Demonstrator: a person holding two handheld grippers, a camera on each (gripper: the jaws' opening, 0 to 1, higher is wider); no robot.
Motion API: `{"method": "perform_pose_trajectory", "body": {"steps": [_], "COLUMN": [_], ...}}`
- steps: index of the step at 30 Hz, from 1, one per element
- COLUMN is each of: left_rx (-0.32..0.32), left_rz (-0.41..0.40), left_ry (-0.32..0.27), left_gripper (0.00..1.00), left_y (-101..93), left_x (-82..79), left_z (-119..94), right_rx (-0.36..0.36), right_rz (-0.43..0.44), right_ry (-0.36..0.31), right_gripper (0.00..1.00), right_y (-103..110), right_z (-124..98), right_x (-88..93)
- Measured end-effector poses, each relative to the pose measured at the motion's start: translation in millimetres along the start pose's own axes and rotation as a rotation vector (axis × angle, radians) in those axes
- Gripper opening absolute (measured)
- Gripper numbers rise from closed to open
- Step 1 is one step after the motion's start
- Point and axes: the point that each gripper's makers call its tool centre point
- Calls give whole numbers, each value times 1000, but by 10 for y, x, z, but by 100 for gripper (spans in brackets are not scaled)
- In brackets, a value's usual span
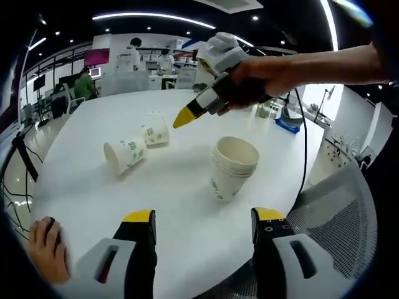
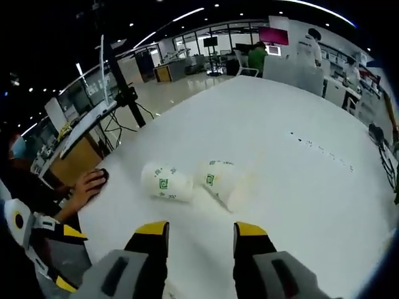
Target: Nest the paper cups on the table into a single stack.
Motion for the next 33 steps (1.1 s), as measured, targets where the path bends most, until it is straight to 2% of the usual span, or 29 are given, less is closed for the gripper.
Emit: {"method": "perform_pose_trajectory", "body": {"steps": [2, 9, 17, 20, 28, 31, 33], "left_rx": [1, -2, -2, -2, -4, -2, -2], "left_rz": [-2, -5, -10, -14, -18, -16, -15], "left_ry": [3, 9, 16, 18, 29, 37, 40], "left_gripper": [61, 61, 61, 61, 61, 60, 60], "left_y": [-1, 11, 12, 14, 13, 1, -2], "left_x": [3, 17, 36, 41, 60, 69, 74], "left_z": [0, 8, 19, 23, 37, 38, 37], "right_rx": [-12, -15, 2, 2, -26, -33, -35], "right_rz": [34, 58, 57, 53, -15, -84, -95], "right_ry": [-38, -53, -64, -76, -97, -85, -87], "right_gripper": [41, 48, 48, 47, 47, 47, 46], "right_y": [32, -139, -285, -404, -457, -467, -434], "right_z": [16, 274, 416, 501, 608, 674, 643], "right_x": [-56, -64, -125, -132, -166, -116, -130]}}
Point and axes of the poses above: the point that each gripper's makers call its tool centre point, and the gripper's own axes: z roughly forward along the fingers, y roughly to its left, x roughly out of its underside
